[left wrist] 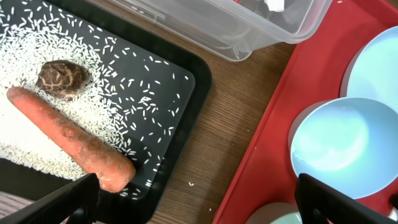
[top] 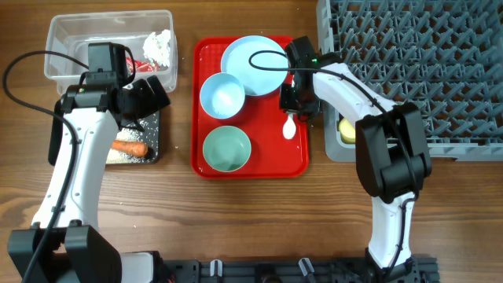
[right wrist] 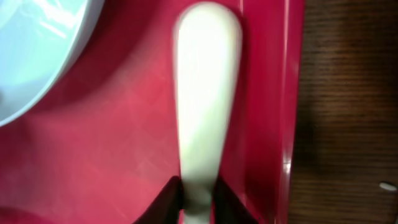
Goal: Sort waste into correct bins and load items into the dishwasher rack
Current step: 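Reach the right gripper to the white spoon and grasp it, then carry the white spoon right and place it in the rack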
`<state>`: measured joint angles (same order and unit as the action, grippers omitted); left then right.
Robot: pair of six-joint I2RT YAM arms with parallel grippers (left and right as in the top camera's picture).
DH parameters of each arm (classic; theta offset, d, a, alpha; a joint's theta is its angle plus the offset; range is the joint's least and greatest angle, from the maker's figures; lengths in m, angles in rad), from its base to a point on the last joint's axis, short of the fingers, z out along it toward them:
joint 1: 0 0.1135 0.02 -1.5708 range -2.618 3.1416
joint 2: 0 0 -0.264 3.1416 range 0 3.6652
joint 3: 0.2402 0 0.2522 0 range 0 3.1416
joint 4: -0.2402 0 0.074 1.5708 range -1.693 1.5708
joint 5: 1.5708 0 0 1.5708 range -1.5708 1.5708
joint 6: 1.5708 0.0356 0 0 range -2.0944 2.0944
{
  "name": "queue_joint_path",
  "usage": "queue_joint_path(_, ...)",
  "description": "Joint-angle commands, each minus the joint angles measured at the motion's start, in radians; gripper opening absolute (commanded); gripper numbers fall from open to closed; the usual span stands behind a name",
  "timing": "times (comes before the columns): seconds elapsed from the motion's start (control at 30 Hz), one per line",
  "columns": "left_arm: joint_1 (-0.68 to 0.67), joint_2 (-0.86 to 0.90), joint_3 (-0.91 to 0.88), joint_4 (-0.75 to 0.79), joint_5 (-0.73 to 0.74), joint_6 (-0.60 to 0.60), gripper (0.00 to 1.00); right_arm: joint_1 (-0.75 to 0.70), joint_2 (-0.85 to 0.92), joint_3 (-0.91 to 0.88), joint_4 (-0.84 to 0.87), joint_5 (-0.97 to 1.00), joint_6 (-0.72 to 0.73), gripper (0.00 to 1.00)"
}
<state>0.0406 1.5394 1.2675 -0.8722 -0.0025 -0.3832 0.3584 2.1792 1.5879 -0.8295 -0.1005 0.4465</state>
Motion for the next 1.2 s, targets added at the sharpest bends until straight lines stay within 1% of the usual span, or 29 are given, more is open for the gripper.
queue_joint_path(0.0, 0.003, -0.008, 0.01, -0.001, -0.01, -0.018, 1.0, 0.004, 0.026, -0.043, -0.005, -0.007, -0.002, 0.04)
queue_joint_path(0.17, 0.003, -0.008, 0.01, -0.001, -0.01, -0.018, 1.0, 0.0, 0.025, -0.042, -0.005, -0.051, -0.003, 0.04)
queue_joint_path(0.27, 0.003, -0.008, 0.01, -0.001, -0.009, -0.018, 1.0, -0.007, 0.005, -0.032, -0.016, -0.085, -0.036, 0.04)
queue_joint_path(0.43, 0.003, -0.008, 0.01, 0.0, -0.01, -0.018, 1.0, -0.038, -0.08, 0.023, -0.098, -0.085, -0.078, 0.04)
queue_joint_path(0.57, 0.003, -0.008, 0.01, -0.001, -0.009, -0.018, 1.0, -0.081, -0.206, 0.06, -0.158, -0.084, -0.124, 0.05)
queue_joint_path(0.73, 0.003, -0.008, 0.01, 0.0, -0.01, -0.018, 1.0, -0.18, -0.427, 0.064, -0.22, -0.064, -0.172, 0.04)
queue_joint_path(0.8, 0.003, -0.008, 0.01, 0.0, -0.01, -0.018, 1.0, -0.249, -0.526, 0.064, -0.248, -0.044, -0.184, 0.04)
queue_joint_path(0.9, 0.003, -0.008, 0.01, 0.0, -0.01, -0.018, 1.0, -0.339, -0.621, 0.064, -0.278, -0.017, -0.184, 0.04)
queue_joint_path(1.0, 0.003, -0.008, 0.01, 0.0, -0.01, -0.018, 1.0, -0.43, -0.686, 0.064, -0.312, 0.013, -0.184, 0.04)
queue_joint_path(1.13, 0.003, -0.008, 0.01, 0.0, -0.009, -0.018, 1.0, -0.513, -0.699, 0.054, -0.354, 0.069, -0.177, 0.04)
queue_joint_path(1.17, 0.003, -0.008, 0.01, 0.0, -0.009, -0.018, 1.0, -0.528, -0.697, 0.04, -0.365, 0.103, -0.148, 0.04)
